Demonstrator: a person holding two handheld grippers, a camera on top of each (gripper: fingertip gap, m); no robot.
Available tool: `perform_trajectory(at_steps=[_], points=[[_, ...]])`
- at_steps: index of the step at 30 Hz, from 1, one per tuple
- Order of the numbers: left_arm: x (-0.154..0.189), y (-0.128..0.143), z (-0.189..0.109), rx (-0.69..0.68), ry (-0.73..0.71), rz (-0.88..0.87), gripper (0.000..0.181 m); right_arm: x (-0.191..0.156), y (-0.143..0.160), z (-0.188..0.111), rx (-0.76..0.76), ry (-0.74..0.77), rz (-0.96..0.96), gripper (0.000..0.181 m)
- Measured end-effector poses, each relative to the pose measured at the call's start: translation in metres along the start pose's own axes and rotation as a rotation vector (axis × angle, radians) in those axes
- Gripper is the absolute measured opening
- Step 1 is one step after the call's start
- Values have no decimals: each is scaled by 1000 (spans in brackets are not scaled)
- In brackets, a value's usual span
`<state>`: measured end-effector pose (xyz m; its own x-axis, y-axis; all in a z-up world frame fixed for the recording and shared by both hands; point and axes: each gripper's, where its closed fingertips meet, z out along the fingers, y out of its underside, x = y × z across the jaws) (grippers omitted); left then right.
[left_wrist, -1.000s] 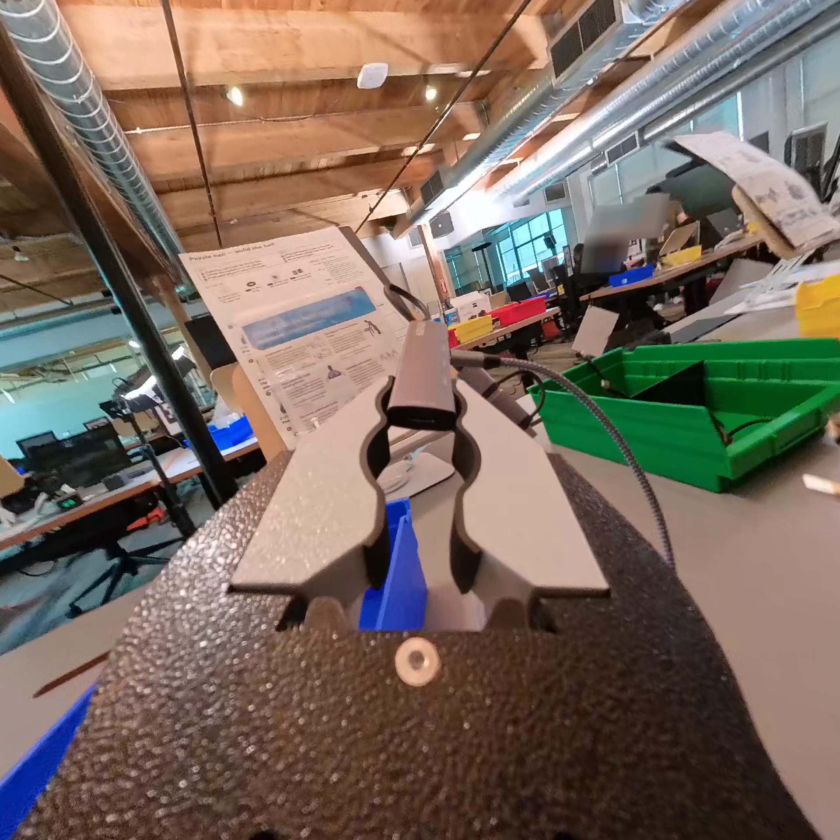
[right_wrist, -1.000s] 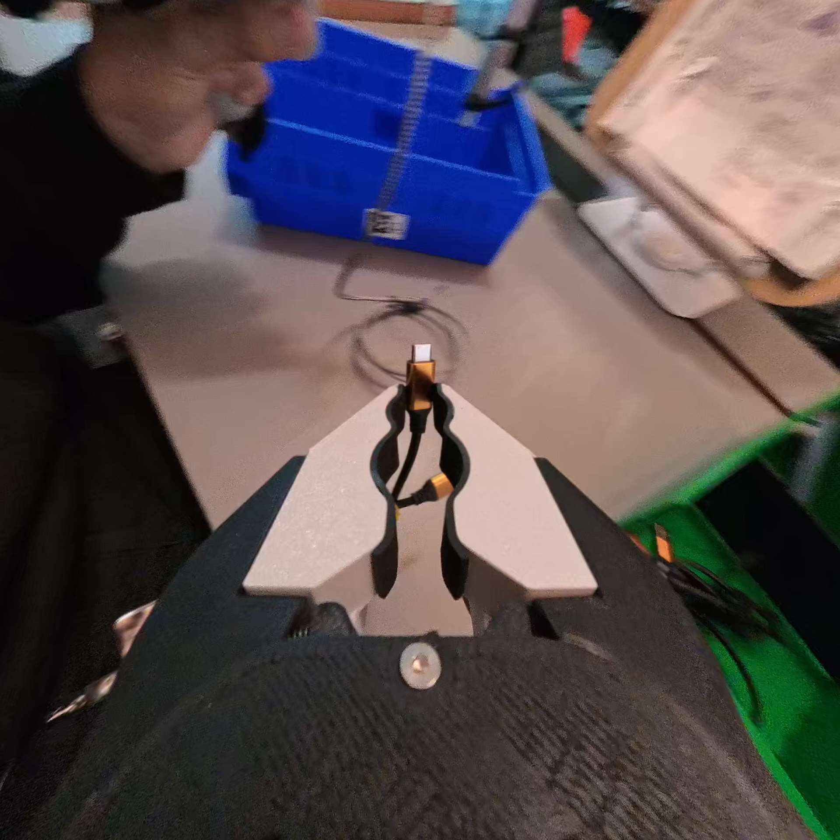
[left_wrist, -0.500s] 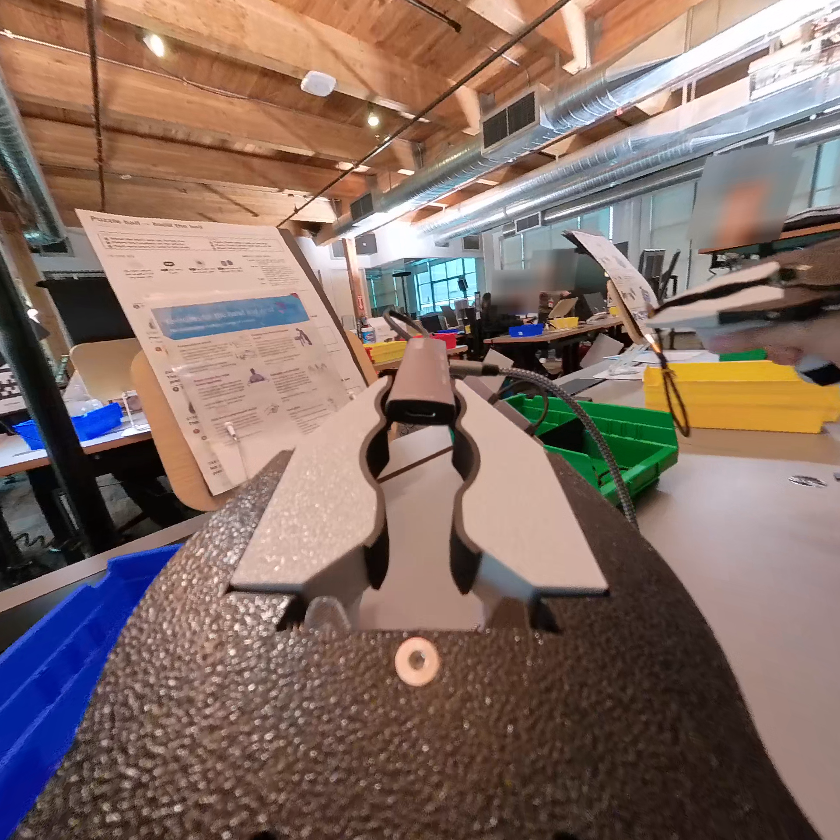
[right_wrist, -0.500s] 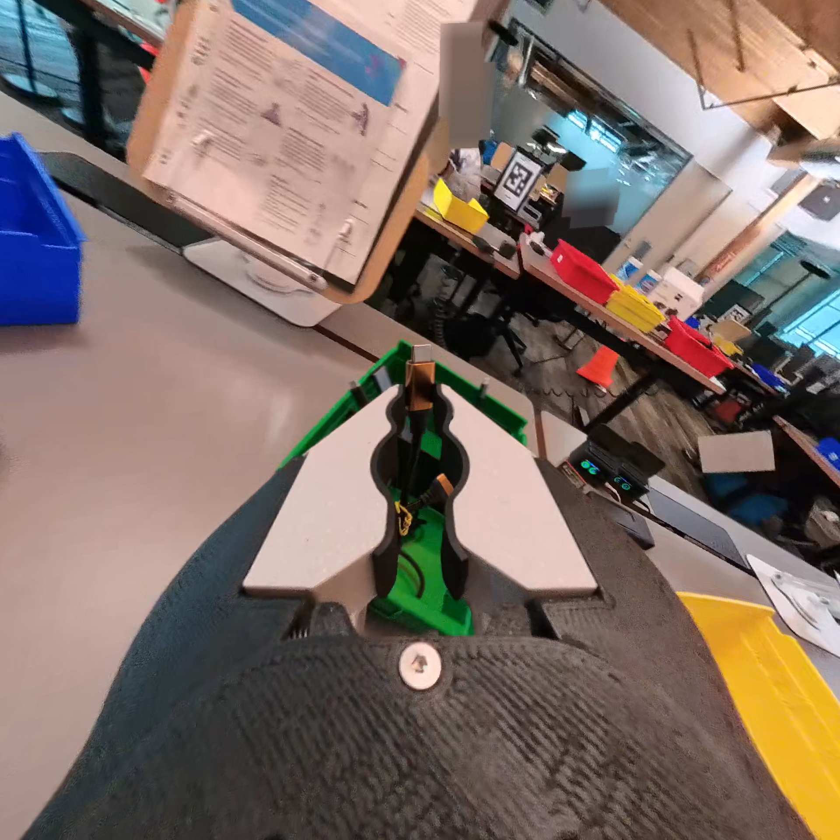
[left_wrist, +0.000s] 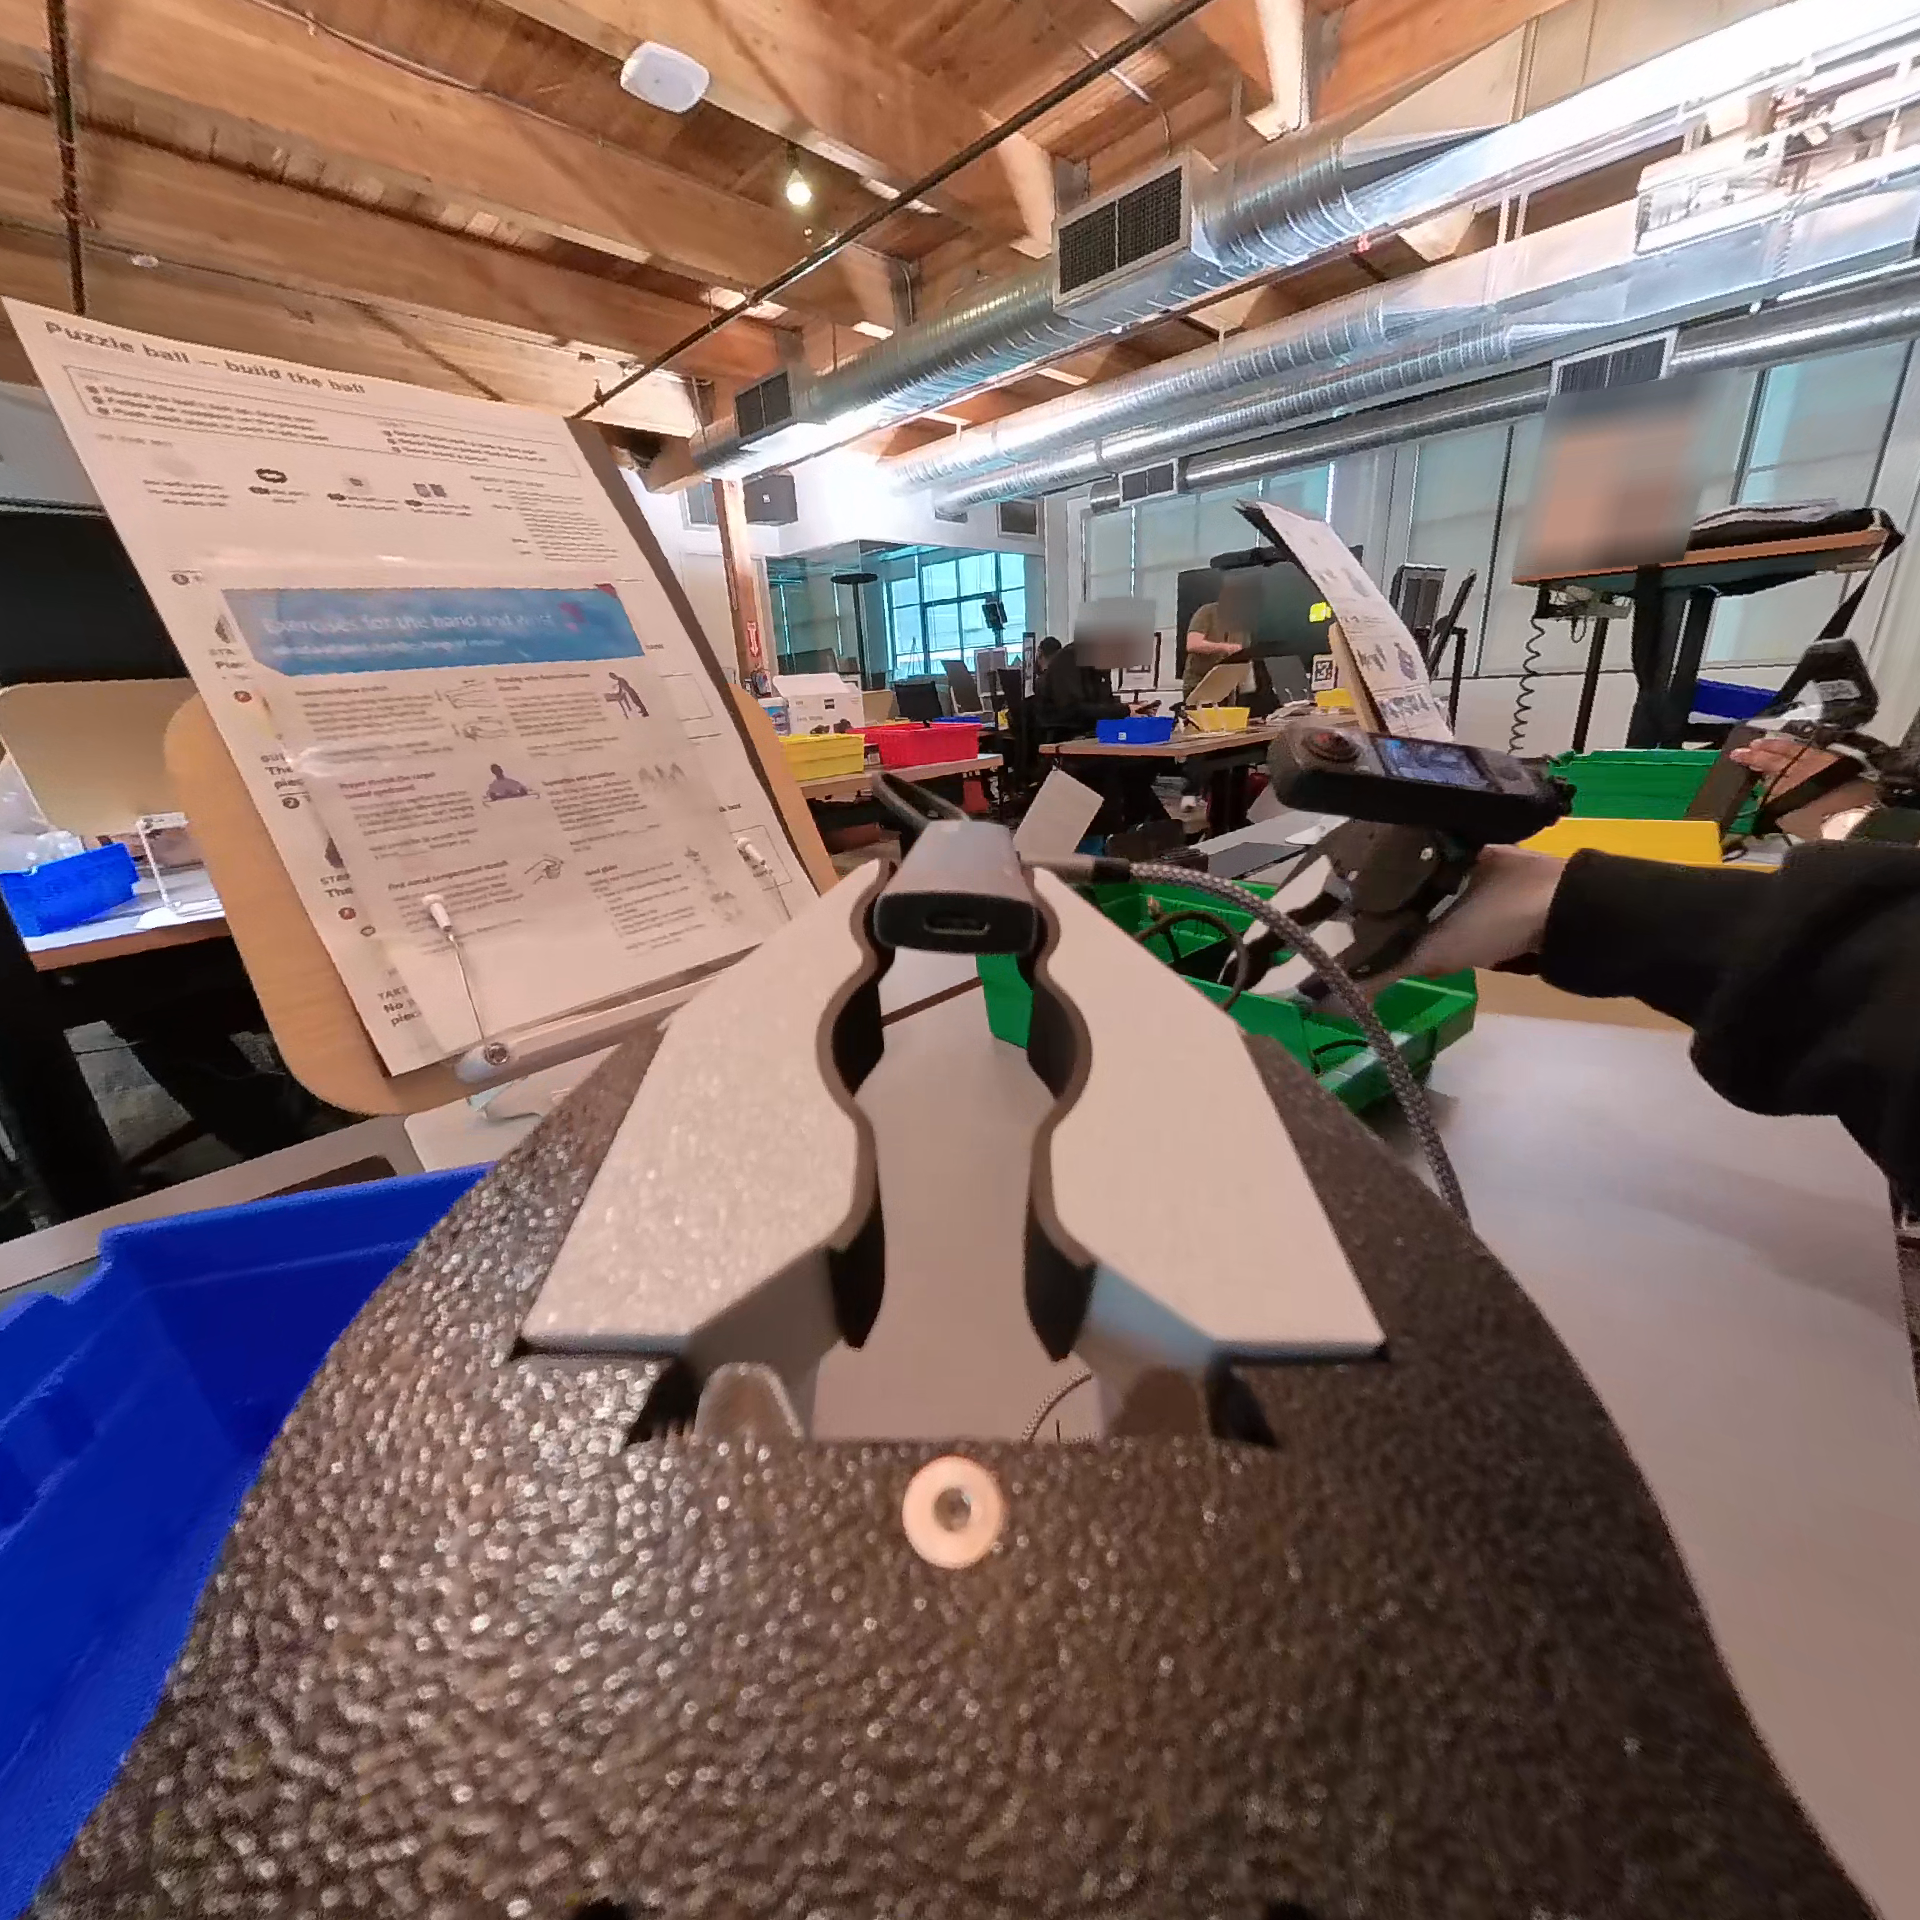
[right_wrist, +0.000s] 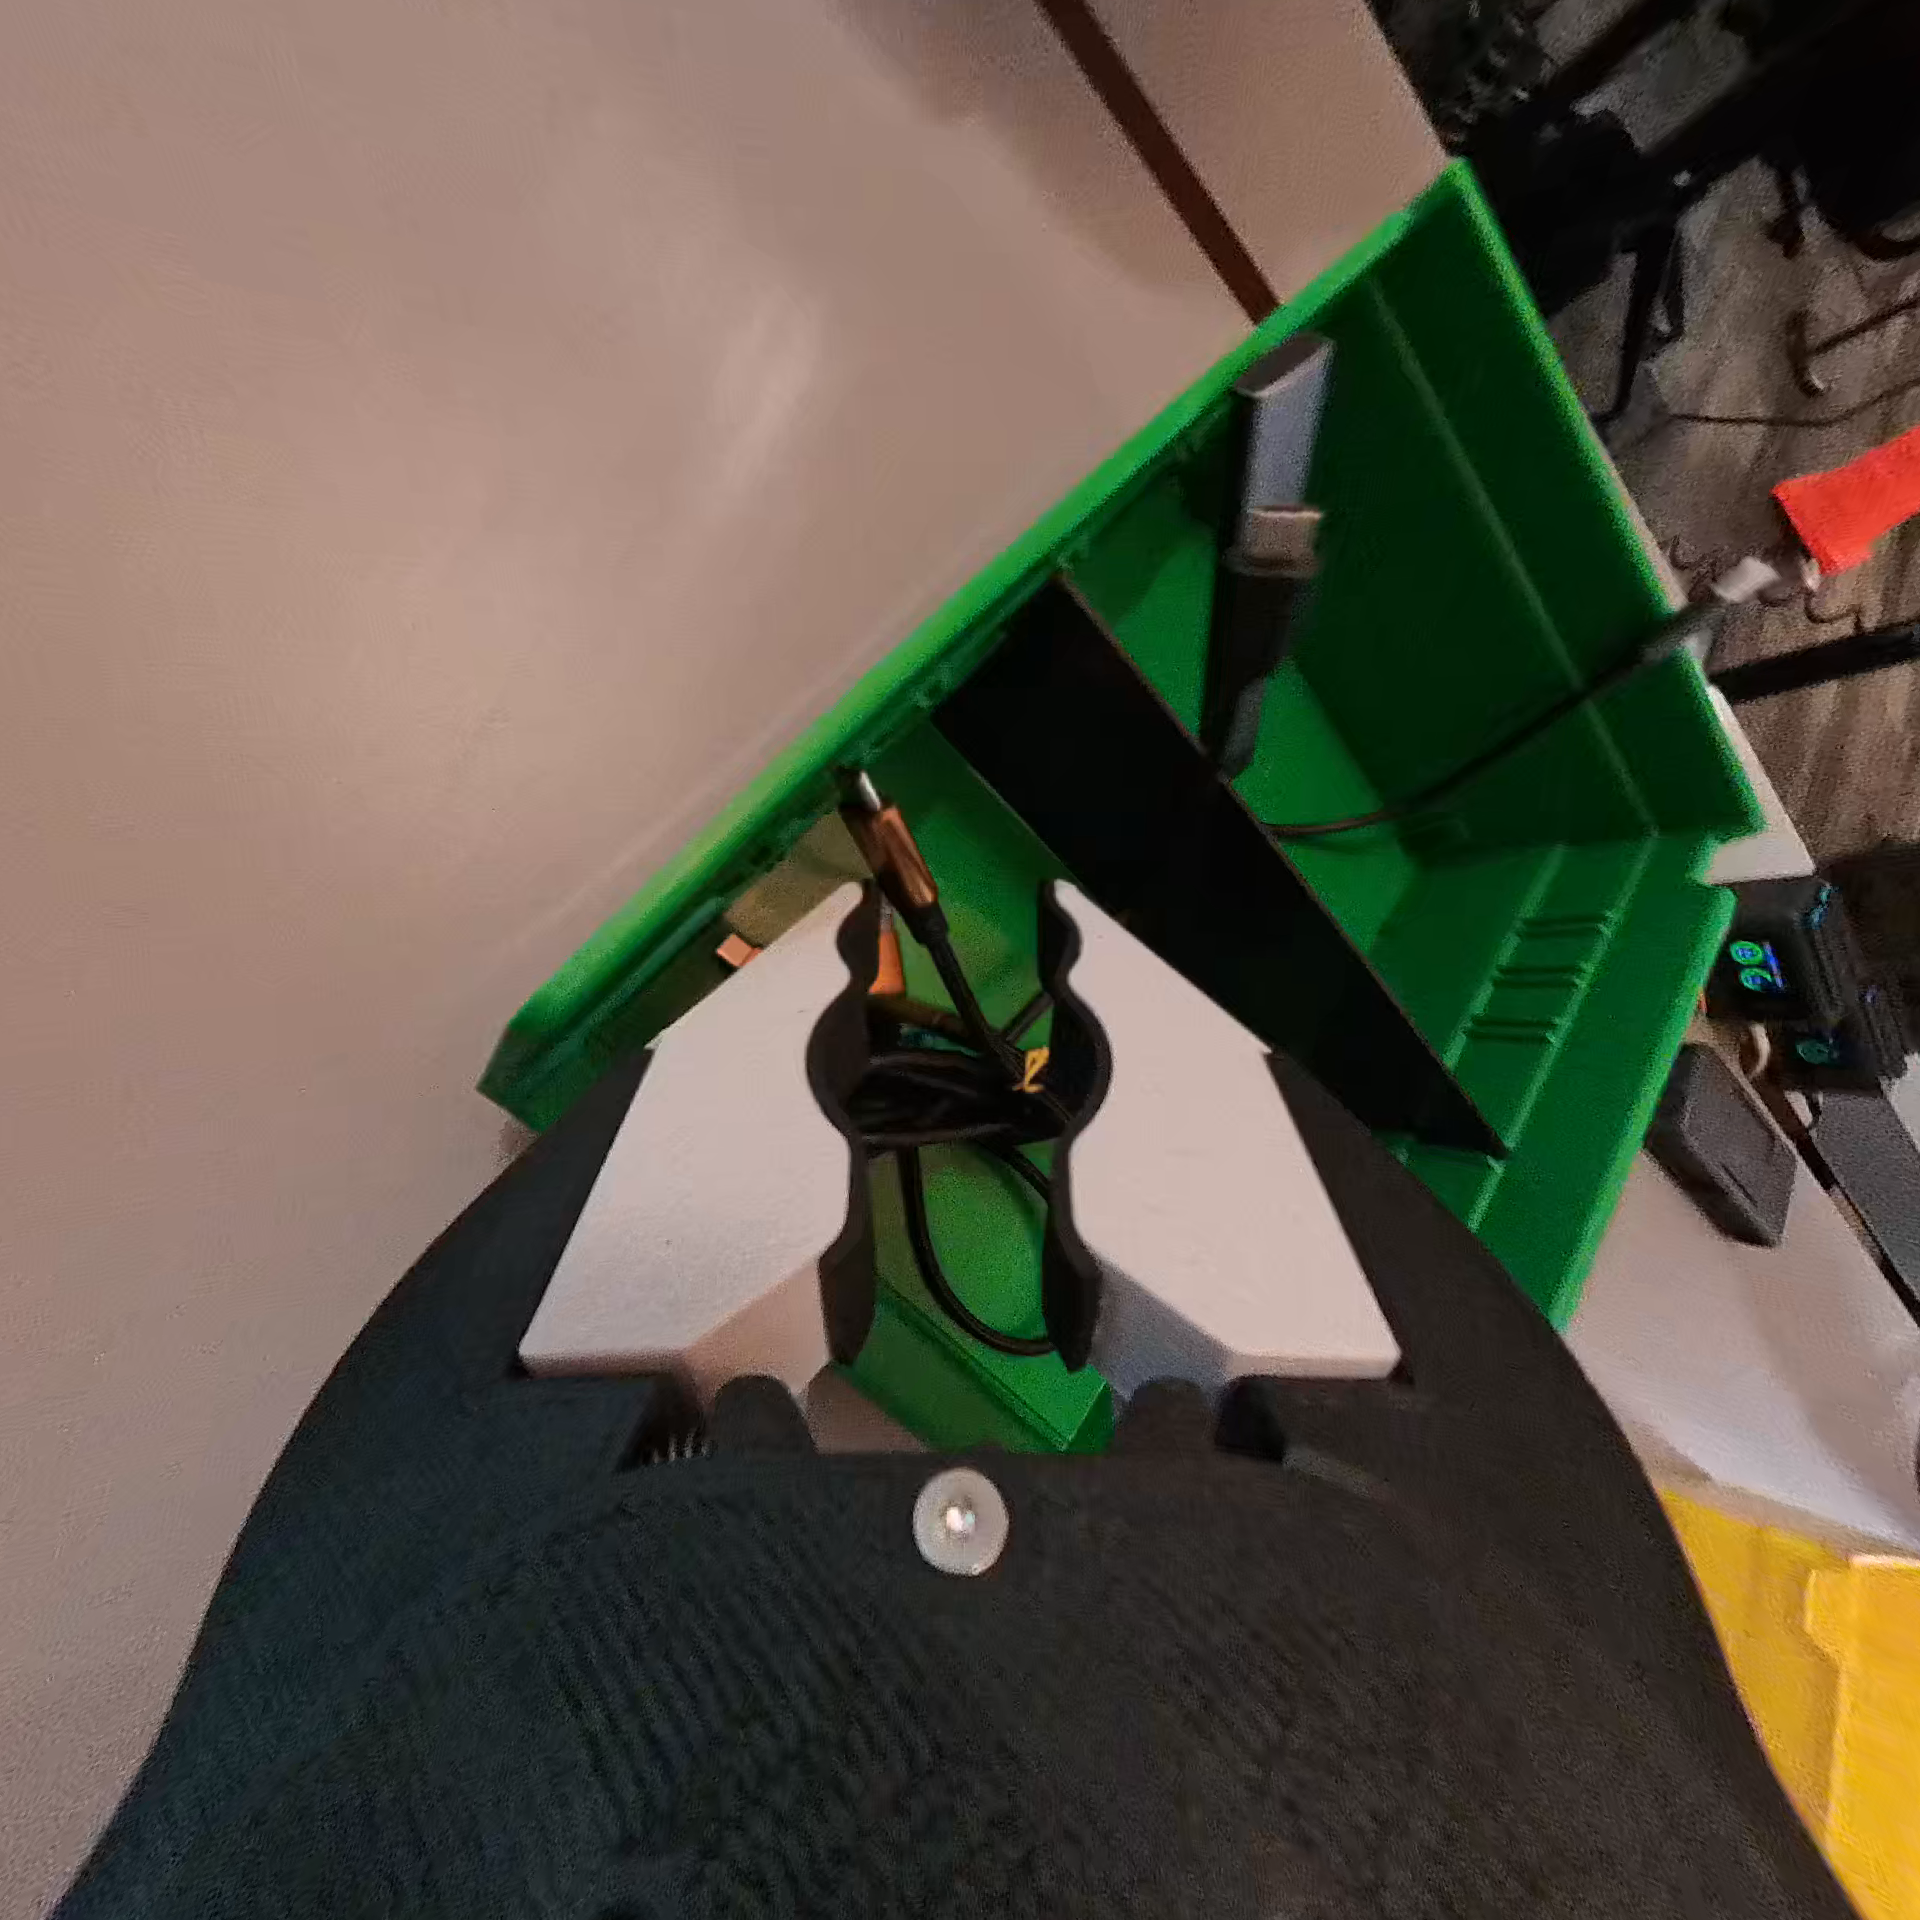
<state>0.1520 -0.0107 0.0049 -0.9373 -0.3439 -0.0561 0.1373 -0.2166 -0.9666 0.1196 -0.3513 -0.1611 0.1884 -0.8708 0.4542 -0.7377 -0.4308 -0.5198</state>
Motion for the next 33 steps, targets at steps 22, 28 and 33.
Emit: perform_trajectory(at_steps=[22, 28, 33], points=[[105, 41, 25, -42, 248, 207, 20, -187, -124, -187, 927, -250, 341, 56], [110, 41, 24, -31, 241, 284, 20, -188, -122, -174, 896, -578, 593, 78], [116, 43, 21, -10, 313, 229, 20, -166, -102, -156, 897, -933, 960, 84]])
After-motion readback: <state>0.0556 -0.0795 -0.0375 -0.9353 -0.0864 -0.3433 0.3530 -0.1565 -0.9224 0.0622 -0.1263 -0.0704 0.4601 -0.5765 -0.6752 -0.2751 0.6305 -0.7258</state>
